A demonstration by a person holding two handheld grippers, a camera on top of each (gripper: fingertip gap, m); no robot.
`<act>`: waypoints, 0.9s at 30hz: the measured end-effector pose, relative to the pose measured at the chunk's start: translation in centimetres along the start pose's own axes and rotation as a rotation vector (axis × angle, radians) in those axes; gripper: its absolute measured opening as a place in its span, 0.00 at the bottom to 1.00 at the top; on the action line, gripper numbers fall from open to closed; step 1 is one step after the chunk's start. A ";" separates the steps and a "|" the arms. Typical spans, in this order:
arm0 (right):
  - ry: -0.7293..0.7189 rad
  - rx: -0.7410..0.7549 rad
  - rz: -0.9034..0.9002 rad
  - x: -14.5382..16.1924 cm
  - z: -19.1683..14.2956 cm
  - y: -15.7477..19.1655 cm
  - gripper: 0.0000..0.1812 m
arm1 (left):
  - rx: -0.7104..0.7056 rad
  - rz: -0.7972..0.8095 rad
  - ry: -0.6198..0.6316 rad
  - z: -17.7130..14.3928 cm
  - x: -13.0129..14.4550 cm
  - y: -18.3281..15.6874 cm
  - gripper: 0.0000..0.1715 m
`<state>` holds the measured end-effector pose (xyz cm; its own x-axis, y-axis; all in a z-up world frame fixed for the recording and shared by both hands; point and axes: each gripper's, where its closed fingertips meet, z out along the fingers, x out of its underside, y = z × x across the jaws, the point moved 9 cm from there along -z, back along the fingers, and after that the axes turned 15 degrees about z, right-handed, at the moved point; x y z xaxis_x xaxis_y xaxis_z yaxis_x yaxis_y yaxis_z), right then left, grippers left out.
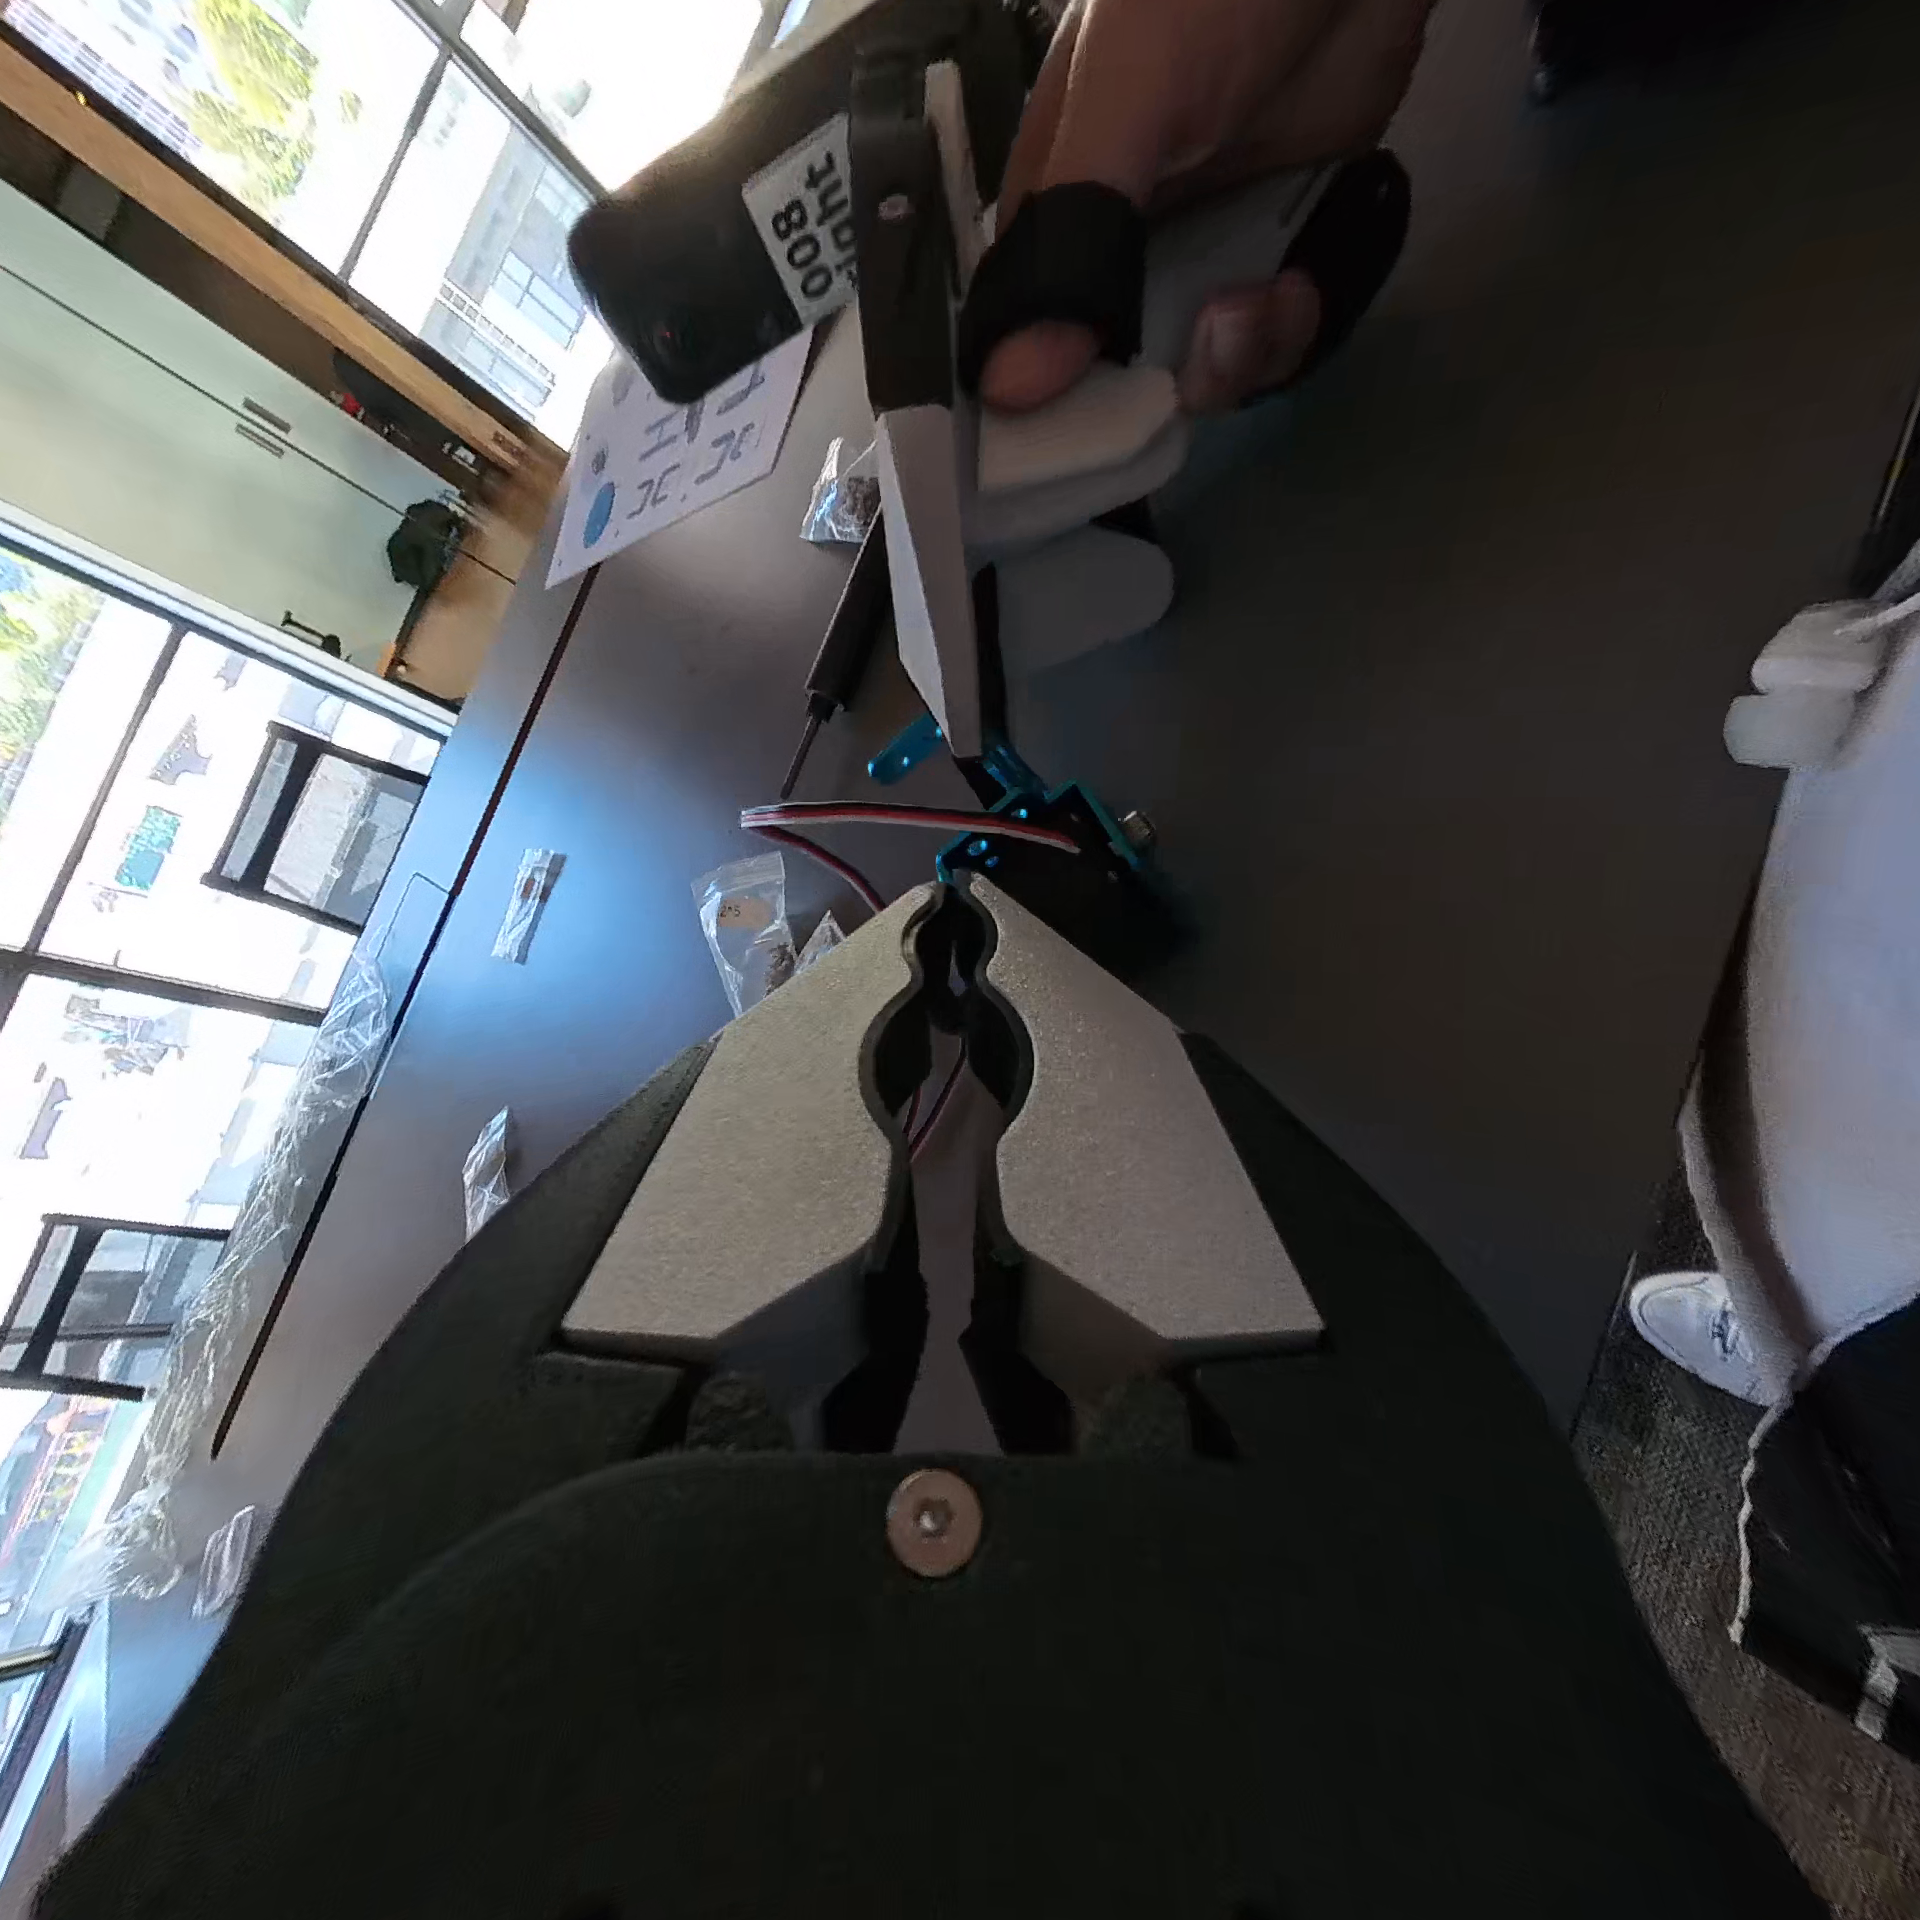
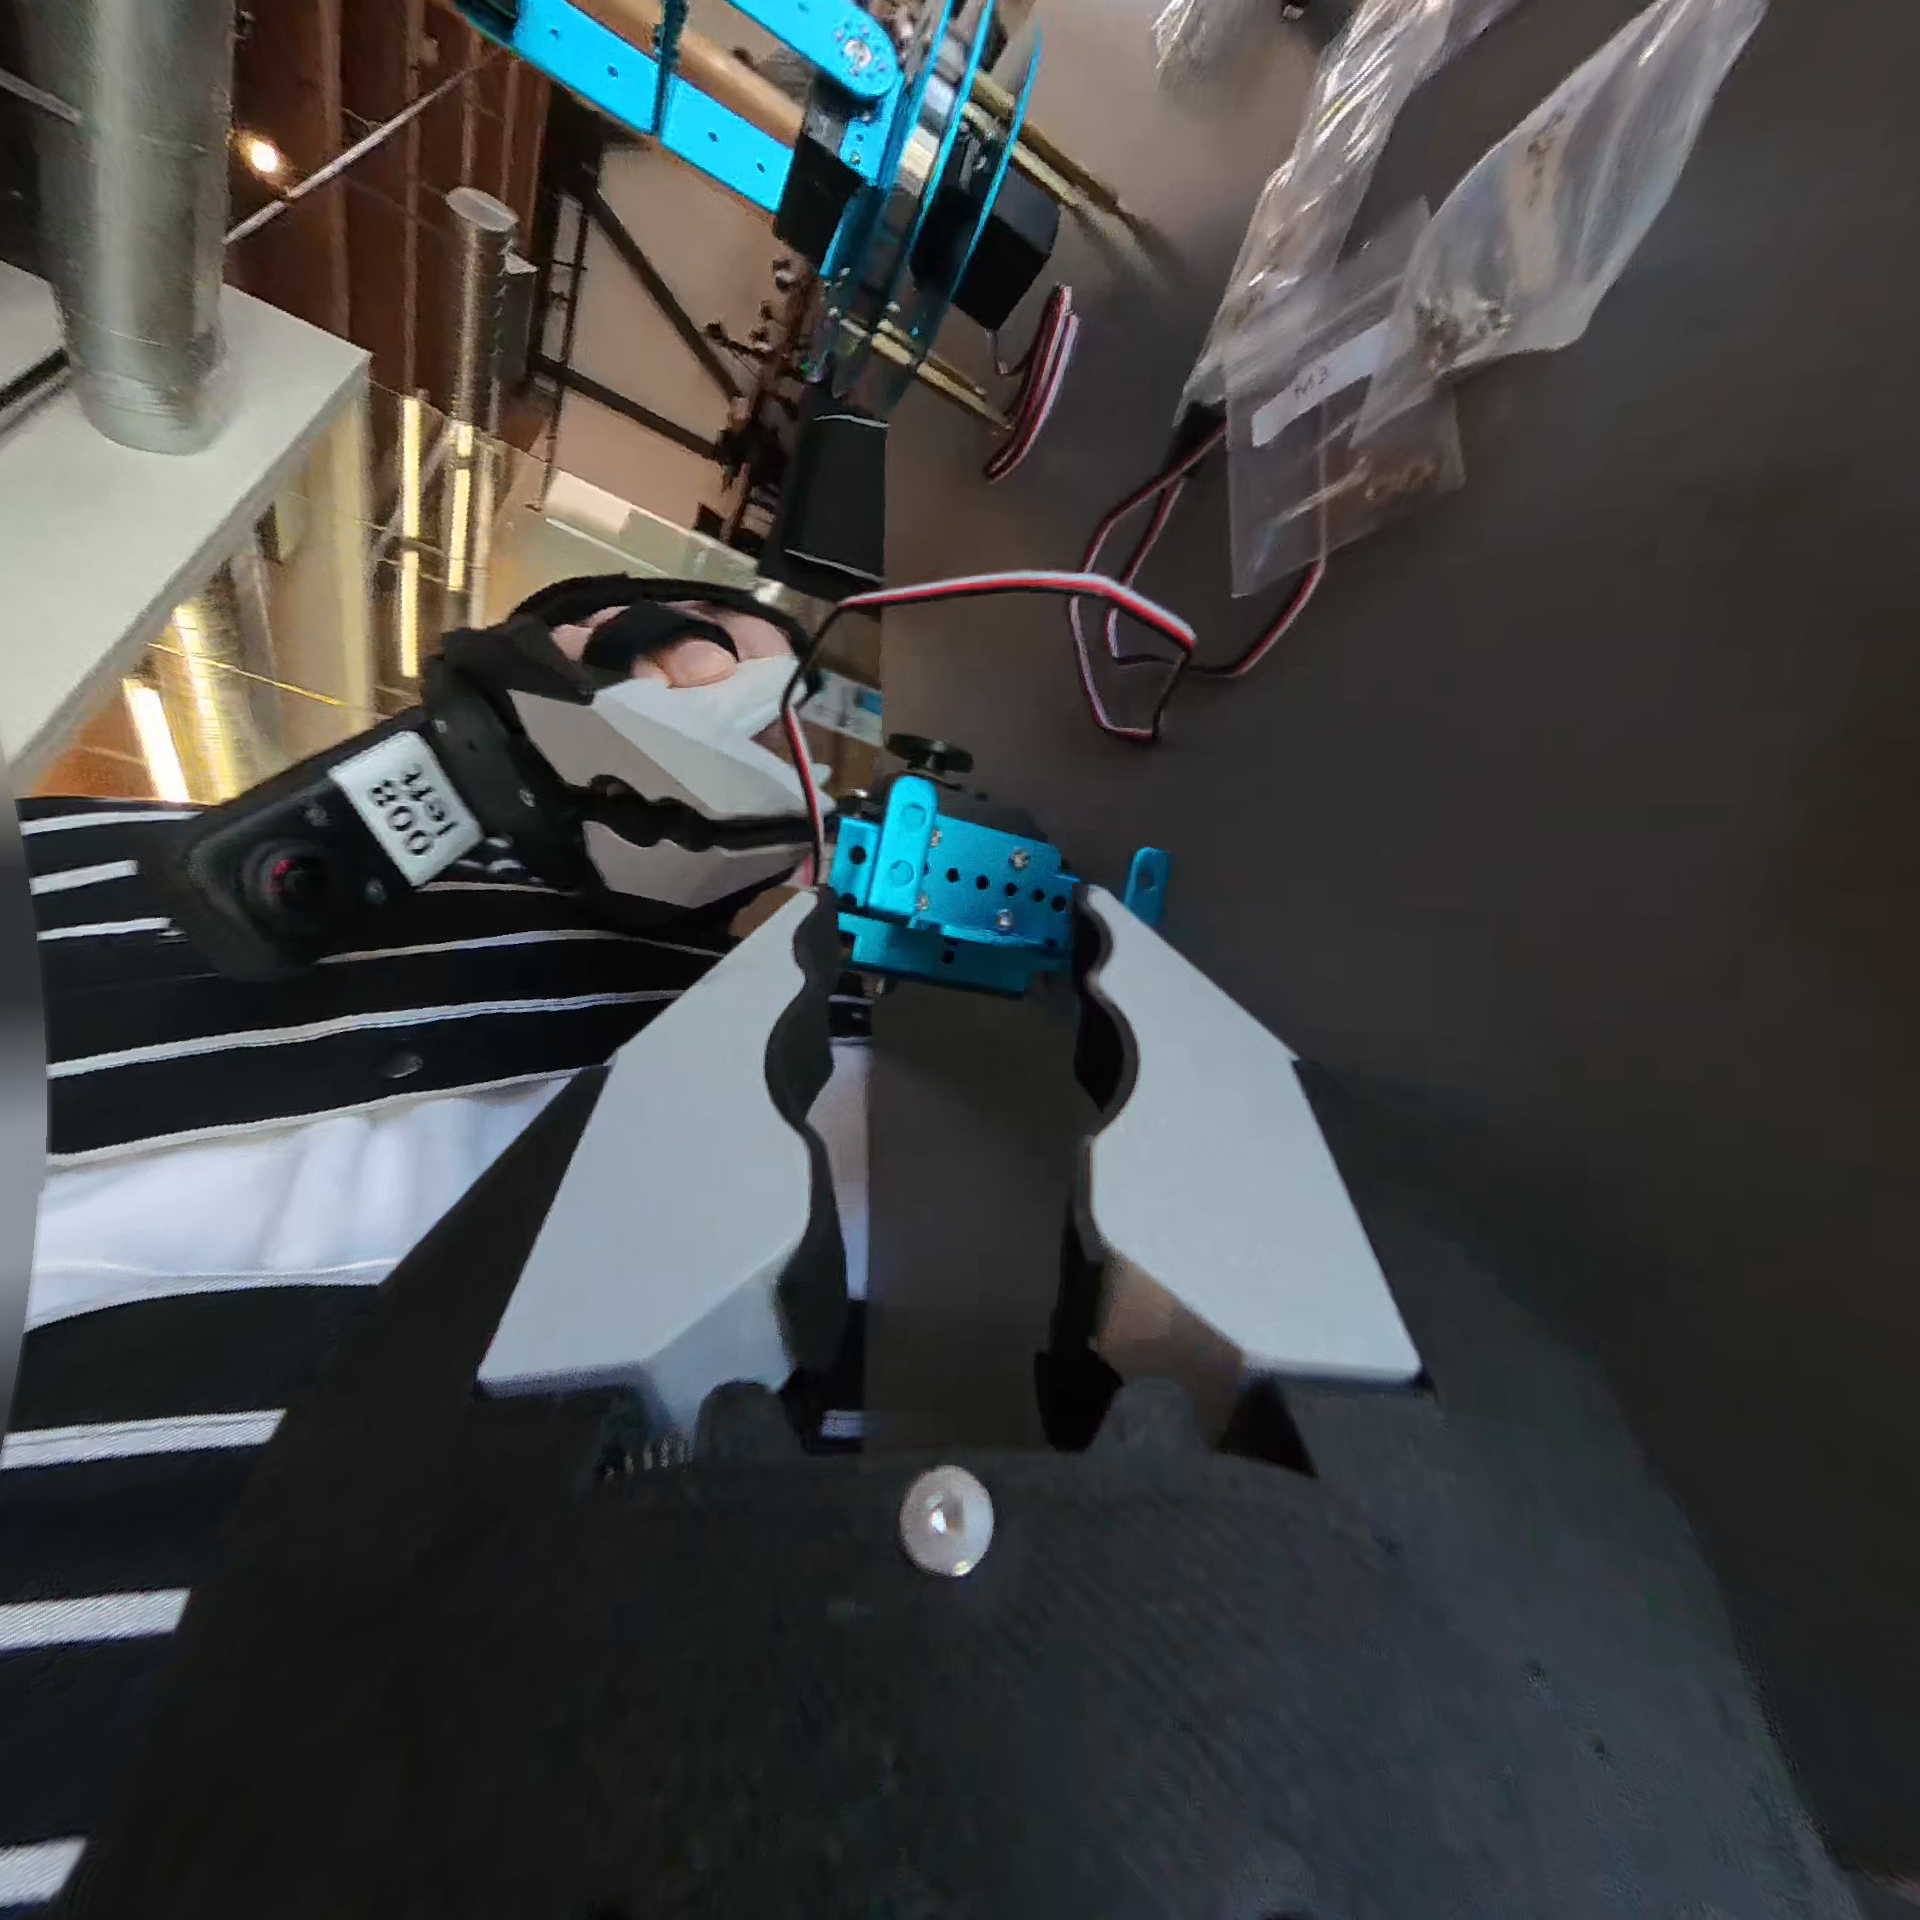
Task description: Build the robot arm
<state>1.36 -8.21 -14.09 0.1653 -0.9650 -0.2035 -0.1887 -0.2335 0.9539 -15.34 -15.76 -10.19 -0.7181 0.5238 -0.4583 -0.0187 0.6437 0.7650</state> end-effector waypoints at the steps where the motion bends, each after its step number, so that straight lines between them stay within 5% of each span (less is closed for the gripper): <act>1: 0.017 -0.012 0.018 0.0 0.1 0.0 0.23 | 0.001 -0.001 -0.008 0.0 0.0 -0.1 0.00; 15: 0.174 -0.005 0.125 0.3 0.7 0.7 0.25 | -0.049 0.028 -0.115 -1.2 -0.3 -2.0 0.00; 18: 0.215 -0.012 0.159 0.0 1.0 0.5 0.22 | -0.058 0.037 -0.130 -1.3 -0.2 -2.2 0.00; 20: 0.286 -0.124 0.164 0.1 1.2 1.3 0.04 | -0.065 0.044 -0.136 -1.4 0.0 -2.2 0.00; 27: 0.221 -0.051 -0.059 0.7 1.4 2.4 0.04 | -0.082 -0.035 -0.172 -1.6 0.7 -1.9 0.00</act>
<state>-0.30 -9.62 -12.26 0.3838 -0.8990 -0.2109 -0.1240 -0.2765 0.9530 -16.92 -17.54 -11.26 -0.5870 0.5937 -0.5505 -0.1032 0.6195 0.7782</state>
